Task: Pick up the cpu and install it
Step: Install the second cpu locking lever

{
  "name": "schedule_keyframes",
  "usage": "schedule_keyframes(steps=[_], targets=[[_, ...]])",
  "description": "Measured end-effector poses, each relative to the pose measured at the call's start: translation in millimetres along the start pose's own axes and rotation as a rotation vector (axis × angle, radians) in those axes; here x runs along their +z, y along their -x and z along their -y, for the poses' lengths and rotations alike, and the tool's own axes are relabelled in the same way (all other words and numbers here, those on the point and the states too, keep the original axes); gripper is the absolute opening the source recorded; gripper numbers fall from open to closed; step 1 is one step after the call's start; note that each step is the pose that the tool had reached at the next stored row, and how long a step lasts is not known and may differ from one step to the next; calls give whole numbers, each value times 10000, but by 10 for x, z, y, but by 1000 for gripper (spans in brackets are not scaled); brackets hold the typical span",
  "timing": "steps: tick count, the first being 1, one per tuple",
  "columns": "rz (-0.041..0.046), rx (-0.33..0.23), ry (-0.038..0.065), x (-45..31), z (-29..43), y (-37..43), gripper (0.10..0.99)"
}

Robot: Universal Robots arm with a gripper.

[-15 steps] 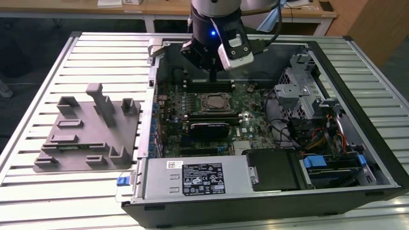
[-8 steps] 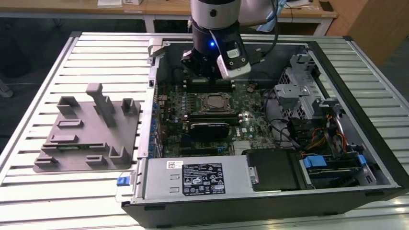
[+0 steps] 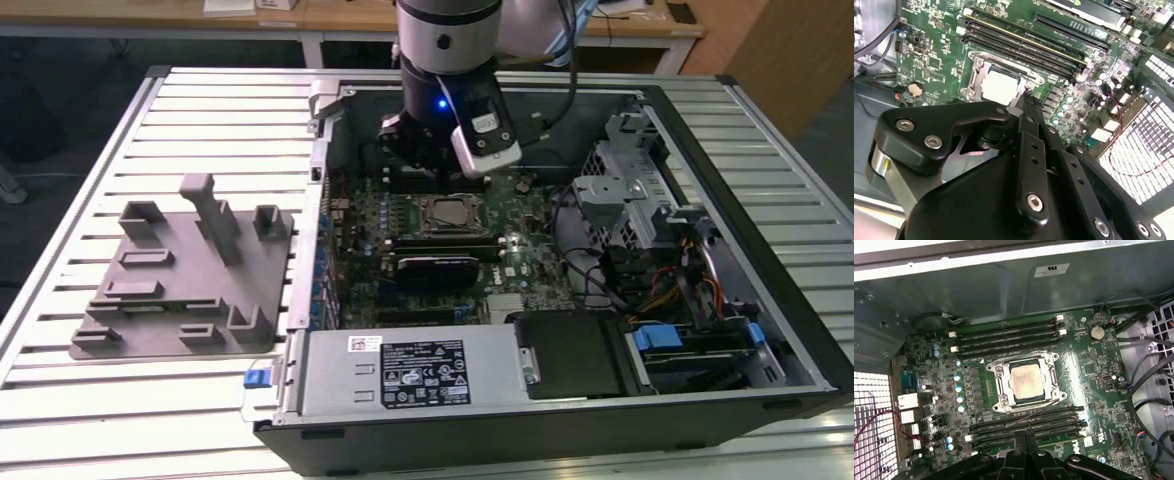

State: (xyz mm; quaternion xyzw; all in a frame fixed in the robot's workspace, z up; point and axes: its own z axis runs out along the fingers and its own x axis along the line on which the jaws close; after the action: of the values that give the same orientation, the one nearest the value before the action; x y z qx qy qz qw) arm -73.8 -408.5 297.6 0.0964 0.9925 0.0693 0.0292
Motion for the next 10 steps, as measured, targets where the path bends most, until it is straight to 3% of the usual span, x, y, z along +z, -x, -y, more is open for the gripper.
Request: schedule_keyframes(steps=[10], targets=[[14,-5,-74,92,13,-4,106]])
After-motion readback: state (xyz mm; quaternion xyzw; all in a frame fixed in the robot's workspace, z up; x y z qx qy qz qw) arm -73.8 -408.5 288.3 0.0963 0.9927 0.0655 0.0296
